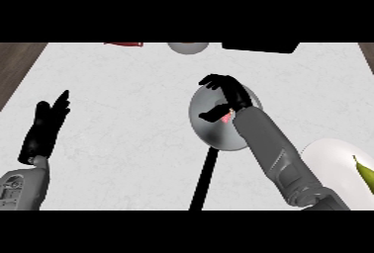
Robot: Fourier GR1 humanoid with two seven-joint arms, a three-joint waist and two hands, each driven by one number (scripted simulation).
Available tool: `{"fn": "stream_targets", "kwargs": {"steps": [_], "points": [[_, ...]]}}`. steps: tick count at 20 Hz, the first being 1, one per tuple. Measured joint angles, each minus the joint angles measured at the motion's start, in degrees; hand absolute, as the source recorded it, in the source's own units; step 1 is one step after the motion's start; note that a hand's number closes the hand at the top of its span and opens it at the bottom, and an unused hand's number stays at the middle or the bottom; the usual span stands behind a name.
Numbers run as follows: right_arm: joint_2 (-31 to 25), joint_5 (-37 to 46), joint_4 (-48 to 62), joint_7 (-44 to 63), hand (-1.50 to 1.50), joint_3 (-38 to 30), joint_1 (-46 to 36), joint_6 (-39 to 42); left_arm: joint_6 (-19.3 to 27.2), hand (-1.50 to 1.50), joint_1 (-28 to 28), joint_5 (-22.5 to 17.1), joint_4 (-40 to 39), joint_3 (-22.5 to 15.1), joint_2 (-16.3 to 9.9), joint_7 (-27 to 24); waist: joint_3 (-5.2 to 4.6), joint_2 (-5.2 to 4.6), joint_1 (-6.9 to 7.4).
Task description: Pick the cupcake from the plate and place it in the pan
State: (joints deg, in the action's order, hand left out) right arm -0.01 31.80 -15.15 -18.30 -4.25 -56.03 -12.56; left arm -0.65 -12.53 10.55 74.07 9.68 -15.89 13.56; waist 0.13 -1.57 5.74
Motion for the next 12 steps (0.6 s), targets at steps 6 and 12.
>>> {"fn": "stream_targets", "kwargs": {"steps": [6,12], "points": [[0.01,-6.5,3.19,-6.2,-1.5,-1.08,-0.46,-2.31,0.24,0.0,-0.73,0.52,0.33,-0.69,0.5,0.62,0.05,-0.23,1.03],[0.02,-14.03,3.98,-11.69,-1.5,-3.78,-1.94,-5.07,0.1,0.0,-1.18,0.34,-1.05,-0.05,0.11,0.08,0.03,-0.02,0.49]]}}
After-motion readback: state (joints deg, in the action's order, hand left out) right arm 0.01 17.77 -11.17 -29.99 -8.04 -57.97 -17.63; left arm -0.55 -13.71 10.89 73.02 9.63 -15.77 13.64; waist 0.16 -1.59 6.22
